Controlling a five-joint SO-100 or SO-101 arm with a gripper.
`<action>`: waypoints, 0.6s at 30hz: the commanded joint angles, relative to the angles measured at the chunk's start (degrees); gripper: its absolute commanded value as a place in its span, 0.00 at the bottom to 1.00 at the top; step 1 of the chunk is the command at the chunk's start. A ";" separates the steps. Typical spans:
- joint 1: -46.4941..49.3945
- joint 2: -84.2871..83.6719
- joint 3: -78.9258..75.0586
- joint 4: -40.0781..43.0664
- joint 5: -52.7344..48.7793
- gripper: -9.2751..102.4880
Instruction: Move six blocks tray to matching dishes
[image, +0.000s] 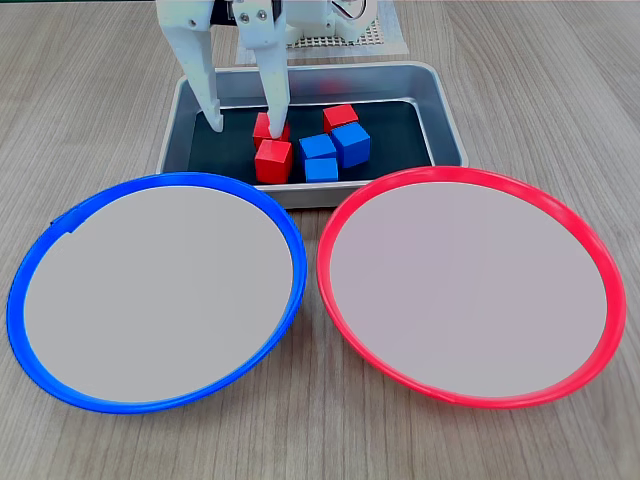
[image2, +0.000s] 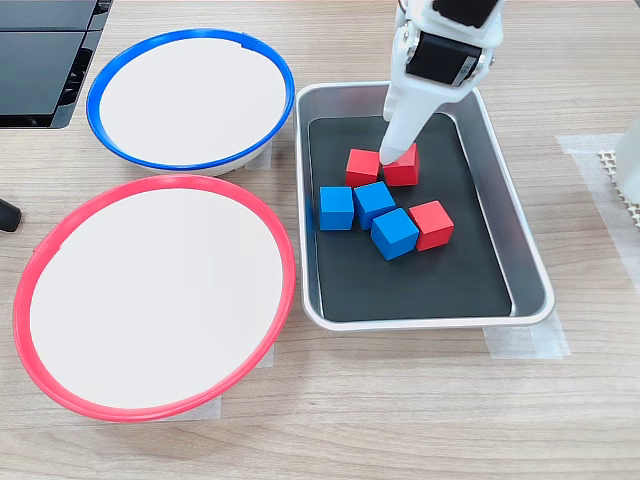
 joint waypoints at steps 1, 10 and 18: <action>-1.32 -1.76 1.67 -0.18 0.70 0.27; -4.39 1.32 3.25 4.31 1.23 0.24; -4.31 2.99 4.92 10.72 -2.99 0.24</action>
